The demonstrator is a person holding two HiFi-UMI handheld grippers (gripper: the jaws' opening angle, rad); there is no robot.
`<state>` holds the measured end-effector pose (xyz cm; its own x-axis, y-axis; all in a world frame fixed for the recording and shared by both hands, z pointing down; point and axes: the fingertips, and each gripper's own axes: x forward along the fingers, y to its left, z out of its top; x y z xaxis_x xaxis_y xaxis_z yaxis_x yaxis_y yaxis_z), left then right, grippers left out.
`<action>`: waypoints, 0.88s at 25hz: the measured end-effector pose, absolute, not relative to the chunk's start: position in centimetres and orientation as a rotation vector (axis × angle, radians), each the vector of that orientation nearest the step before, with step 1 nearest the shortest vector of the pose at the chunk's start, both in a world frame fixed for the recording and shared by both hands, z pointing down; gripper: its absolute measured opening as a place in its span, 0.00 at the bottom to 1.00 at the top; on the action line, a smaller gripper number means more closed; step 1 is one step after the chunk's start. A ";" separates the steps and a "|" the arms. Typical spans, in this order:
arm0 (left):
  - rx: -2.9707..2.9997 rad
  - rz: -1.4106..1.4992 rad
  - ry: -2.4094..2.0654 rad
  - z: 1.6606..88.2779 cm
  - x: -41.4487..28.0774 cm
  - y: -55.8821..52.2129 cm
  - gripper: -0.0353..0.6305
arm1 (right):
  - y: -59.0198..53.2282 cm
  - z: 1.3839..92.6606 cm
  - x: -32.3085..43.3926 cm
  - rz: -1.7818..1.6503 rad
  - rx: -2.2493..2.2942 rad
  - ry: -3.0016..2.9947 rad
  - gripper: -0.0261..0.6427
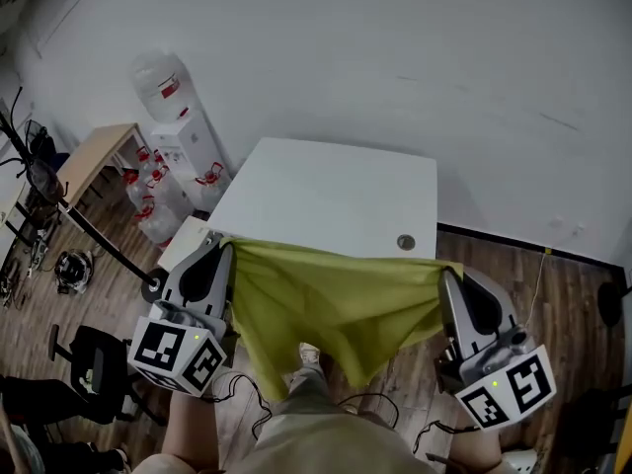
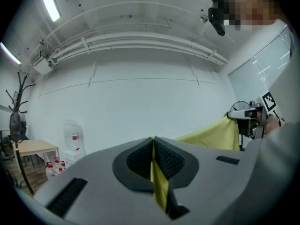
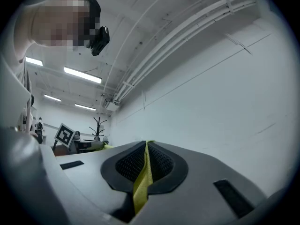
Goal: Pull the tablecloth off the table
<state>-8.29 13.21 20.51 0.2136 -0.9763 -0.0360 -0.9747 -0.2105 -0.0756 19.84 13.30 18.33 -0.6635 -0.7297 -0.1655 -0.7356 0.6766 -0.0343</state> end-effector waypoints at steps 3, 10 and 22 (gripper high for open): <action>-2.384 -0.049 1.920 20.1 -7.8 15.3 0.08 | 15.3 18.0 20.4 0.055 -1.200 2.727 0.08; -2.394 -0.066 1.922 19.4 -7.8 18.5 0.08 | 18.1 17.5 20.3 0.041 -1.205 2.735 0.08; -2.445 -0.052 1.853 18.5 -10.3 20.5 0.08 | 19.9 16.9 17.7 0.062 -1.264 2.739 0.08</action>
